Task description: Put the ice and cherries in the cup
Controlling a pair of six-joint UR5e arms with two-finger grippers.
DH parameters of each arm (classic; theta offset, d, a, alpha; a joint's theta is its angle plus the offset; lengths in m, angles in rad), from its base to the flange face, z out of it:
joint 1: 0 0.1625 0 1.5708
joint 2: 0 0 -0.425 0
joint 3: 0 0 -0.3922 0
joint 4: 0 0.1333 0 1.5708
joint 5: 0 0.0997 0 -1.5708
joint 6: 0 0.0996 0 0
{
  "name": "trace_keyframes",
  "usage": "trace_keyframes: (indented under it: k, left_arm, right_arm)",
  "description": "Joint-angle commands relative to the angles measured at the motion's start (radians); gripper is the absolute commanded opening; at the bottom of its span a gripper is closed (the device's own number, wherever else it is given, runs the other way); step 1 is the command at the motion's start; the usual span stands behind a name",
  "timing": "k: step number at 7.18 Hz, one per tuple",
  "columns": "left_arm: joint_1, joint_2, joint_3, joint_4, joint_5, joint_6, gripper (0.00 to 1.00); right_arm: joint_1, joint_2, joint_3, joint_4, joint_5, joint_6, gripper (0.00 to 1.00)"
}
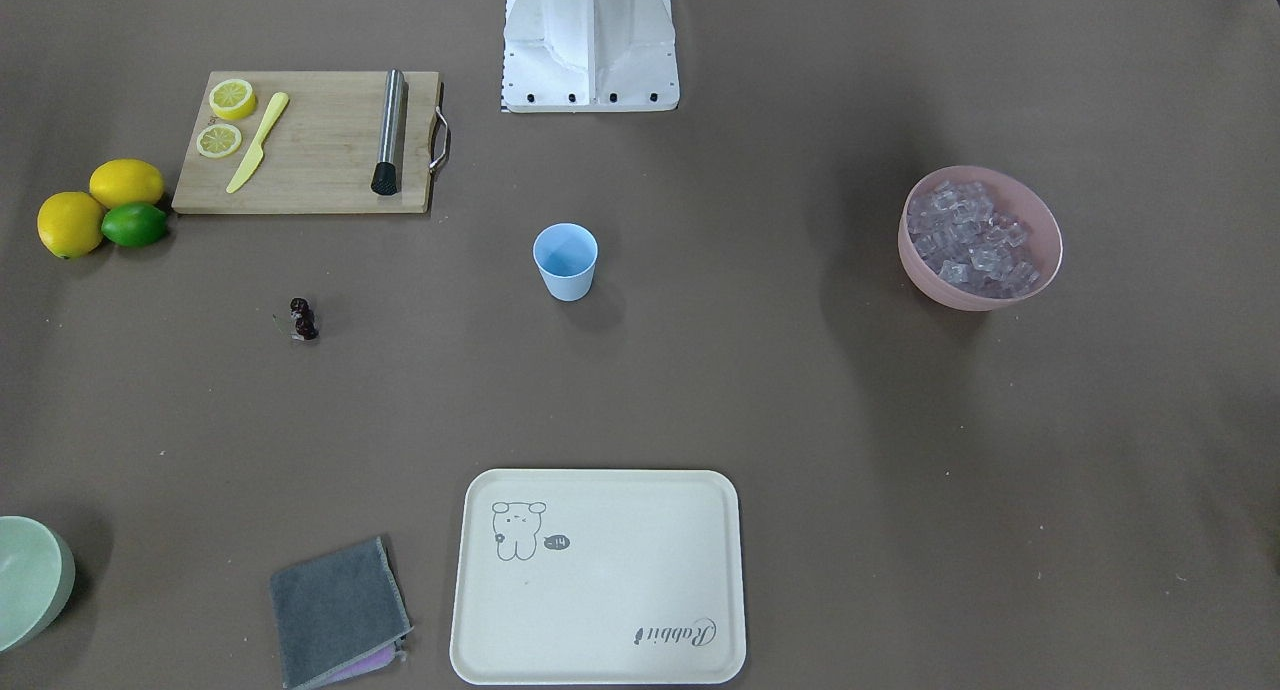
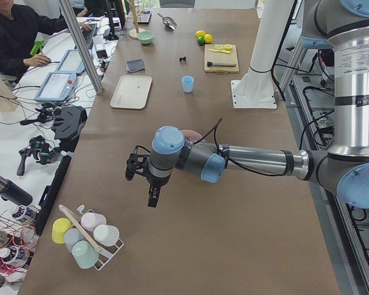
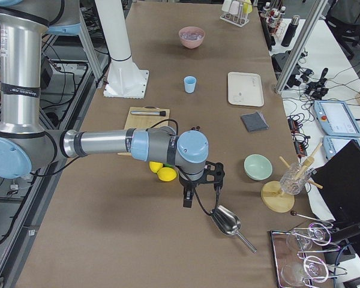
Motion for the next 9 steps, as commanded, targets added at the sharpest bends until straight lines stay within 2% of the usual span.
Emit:
trace_keyframes:
  k: [1,2,5,7,9]
  left_arm:
    - [-0.003,0.014,-0.008,-0.011,-0.02,0.011,0.98]
    - [-0.008,0.033,-0.03,-0.006,-0.081,0.013,0.98]
    - [0.001,0.065,-0.08,-0.016,-0.109,0.013,0.98]
    - [0.072,0.067,-0.106,-0.104,-0.112,-0.007,0.98]
    - [0.222,0.053,-0.219,-0.108,-0.088,-0.19,0.98]
  right_arm:
    - [0.0,-0.002,0.012,-0.002,0.003,0.0,1.0]
    - [0.0,-0.003,0.011,0.0,0.013,-0.001,1.0]
    - [0.002,-0.006,0.011,0.0,0.018,-0.001,1.0]
    - [0.002,-0.012,0.013,0.002,0.017,-0.009,1.0]
    - [0.002,-0.012,0.012,0.002,0.018,-0.006,1.0]
